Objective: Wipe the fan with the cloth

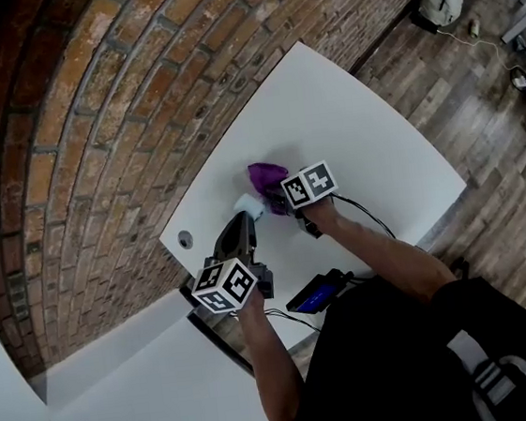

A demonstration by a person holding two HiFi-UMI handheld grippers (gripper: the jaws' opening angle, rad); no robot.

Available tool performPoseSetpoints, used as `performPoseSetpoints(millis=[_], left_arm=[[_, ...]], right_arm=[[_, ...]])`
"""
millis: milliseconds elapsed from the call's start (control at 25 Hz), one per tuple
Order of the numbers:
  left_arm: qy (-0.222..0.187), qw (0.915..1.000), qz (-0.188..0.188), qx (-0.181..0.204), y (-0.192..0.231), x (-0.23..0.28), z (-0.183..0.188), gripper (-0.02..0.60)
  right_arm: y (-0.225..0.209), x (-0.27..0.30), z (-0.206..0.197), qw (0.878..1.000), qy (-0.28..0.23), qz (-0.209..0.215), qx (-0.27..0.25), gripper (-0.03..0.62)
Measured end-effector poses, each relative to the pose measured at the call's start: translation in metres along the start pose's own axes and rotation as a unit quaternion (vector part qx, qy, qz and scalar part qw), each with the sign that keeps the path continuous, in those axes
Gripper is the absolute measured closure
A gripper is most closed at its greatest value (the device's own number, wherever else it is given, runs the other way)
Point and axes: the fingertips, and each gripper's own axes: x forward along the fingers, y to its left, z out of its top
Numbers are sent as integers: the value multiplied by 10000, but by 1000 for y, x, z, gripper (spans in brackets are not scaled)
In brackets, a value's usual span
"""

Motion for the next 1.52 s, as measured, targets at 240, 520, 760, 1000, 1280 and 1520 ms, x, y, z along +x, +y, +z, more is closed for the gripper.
performPoseSetpoints(millis=[240, 520, 760, 1000, 1280, 1520], left_arm=[[-19, 10000, -19, -21, 0, -1, -1, 581], [-56, 10000, -48, -24, 1, 1, 0, 581], [97, 9996, 254, -38, 22, -10, 4, 581], [-92, 9999, -12, 50, 5, -1, 3, 581], [-30, 9995, -144, 270, -28, 1, 2, 581], [9, 9994, -311, 138, -18, 13, 1, 581]], right_arm=[[-2, -30, 5, 9957, 212, -452, -776, 533], [100, -72, 56, 9596, -805, 2465, 1093, 533], [80, -17, 32, 9684, -404, 2130, 1230, 533], [54, -15, 19, 9799, -349, 1589, 1157, 533], [8, -3, -1, 9994, 274, 202, -59, 533], [-23, -15, 7, 9839, 725, -1018, -1279, 533]])
